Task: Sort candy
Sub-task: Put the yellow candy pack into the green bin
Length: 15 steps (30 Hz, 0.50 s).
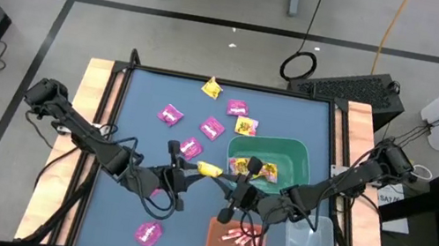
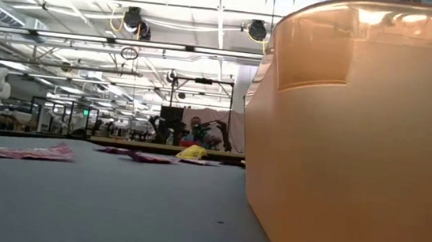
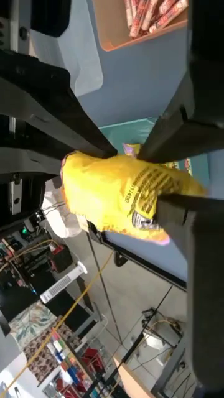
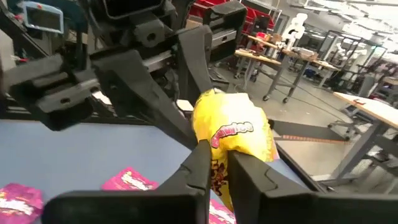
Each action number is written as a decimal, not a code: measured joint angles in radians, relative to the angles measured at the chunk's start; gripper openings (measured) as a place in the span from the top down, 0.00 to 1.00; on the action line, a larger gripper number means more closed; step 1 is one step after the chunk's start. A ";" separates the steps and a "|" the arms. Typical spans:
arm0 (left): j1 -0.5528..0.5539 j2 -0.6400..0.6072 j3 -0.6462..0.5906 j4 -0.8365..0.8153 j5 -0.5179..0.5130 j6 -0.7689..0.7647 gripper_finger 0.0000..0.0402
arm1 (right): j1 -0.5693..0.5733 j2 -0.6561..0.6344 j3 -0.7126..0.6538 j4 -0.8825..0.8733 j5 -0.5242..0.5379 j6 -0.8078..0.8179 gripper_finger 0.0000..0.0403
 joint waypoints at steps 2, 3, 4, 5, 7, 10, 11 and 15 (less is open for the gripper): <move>0.000 0.000 0.000 0.003 0.000 -0.001 0.69 | 0.000 0.000 0.000 -0.003 0.029 -0.021 0.94; -0.003 0.000 0.000 0.002 0.000 -0.004 0.66 | 0.000 0.000 0.000 -0.004 0.045 -0.033 0.94; -0.006 0.000 0.000 -0.002 0.000 -0.011 0.62 | 0.000 0.000 0.000 -0.004 0.061 -0.045 0.94; -0.010 0.000 0.000 -0.003 0.001 -0.020 0.59 | 0.000 0.000 0.000 -0.007 0.077 -0.059 0.94; -0.019 -0.001 0.000 -0.006 0.002 -0.025 0.52 | 0.001 0.000 0.000 -0.015 0.115 -0.090 0.93; -0.033 -0.006 0.000 -0.027 -0.012 -0.027 0.45 | 0.000 0.000 0.000 -0.062 0.166 -0.117 0.93; -0.037 -0.007 0.000 -0.034 -0.029 -0.027 0.43 | 0.000 0.000 0.000 -0.087 0.184 -0.118 0.93; -0.044 -0.007 0.000 -0.073 -0.101 -0.027 0.39 | 0.000 0.001 0.000 -0.213 0.254 -0.076 0.92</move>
